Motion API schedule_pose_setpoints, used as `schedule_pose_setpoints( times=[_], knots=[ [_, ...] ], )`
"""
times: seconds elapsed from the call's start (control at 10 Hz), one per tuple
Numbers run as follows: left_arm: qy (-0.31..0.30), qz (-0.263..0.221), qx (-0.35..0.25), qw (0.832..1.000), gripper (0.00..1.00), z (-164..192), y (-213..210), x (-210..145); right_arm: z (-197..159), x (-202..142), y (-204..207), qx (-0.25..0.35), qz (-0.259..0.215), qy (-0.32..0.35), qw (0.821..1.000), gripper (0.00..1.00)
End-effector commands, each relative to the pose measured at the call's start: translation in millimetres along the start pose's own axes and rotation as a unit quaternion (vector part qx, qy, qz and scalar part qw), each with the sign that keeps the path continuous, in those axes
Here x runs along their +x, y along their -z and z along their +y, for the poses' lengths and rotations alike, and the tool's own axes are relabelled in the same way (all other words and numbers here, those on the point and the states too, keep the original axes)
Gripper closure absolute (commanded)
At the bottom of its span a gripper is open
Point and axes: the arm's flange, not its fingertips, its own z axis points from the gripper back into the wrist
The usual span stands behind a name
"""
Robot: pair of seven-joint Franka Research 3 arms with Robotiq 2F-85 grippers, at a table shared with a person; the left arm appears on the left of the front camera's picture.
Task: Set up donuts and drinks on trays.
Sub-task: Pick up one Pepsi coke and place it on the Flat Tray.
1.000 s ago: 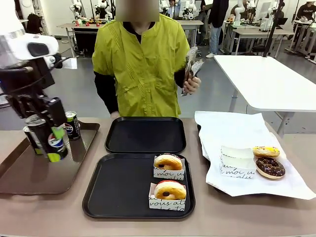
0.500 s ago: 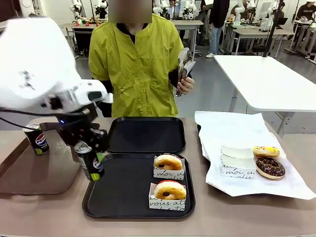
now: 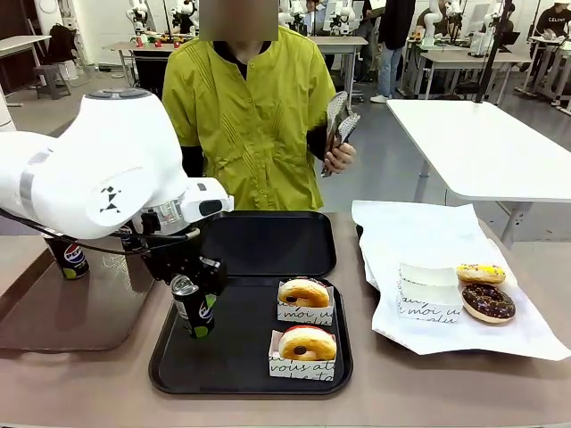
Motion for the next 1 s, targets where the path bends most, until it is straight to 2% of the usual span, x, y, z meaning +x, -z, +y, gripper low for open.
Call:
schedule_pose_setpoints(
  times=[0.0,0.1,0.3,0.5,0.6,0.7,0.9],
  knots=[
    [-0.015,-0.001,0.026,1.000,0.41,-6,11,9,0,0,1,0.010,-0.004,-0.005,1.000,0.00],
    [-0.015,0.006,0.032,0.999,0.41,-5,16,12,0,0,1,0.010,-0.004,-0.005,1.000,0.00],
    [-0.010,0.018,0.029,0.999,0.00,-7,17,18,0,0,1,0.010,-0.004,-0.005,1.000,0.00],
    [-0.009,0.011,0.034,0.999,0.00,-8,6,13,0,0,1,0.010,-0.004,-0.005,1.000,0.00],
    [-0.014,0.014,0.042,0.999,0.10,-11,-4,11,0,0,1,0.010,-0.004,-0.005,1.000,0.00],
    [-0.013,0.009,0.051,0.999,0.00,-15,-20,9,0,0,1,0.010,-0.004,-0.005,1.000,0.00],
    [-0.026,0.016,0.053,0.998,0.00,-19,-50,1,0,0,1,0.010,-0.004,-0.005,1.000,0.00]
  ],
)
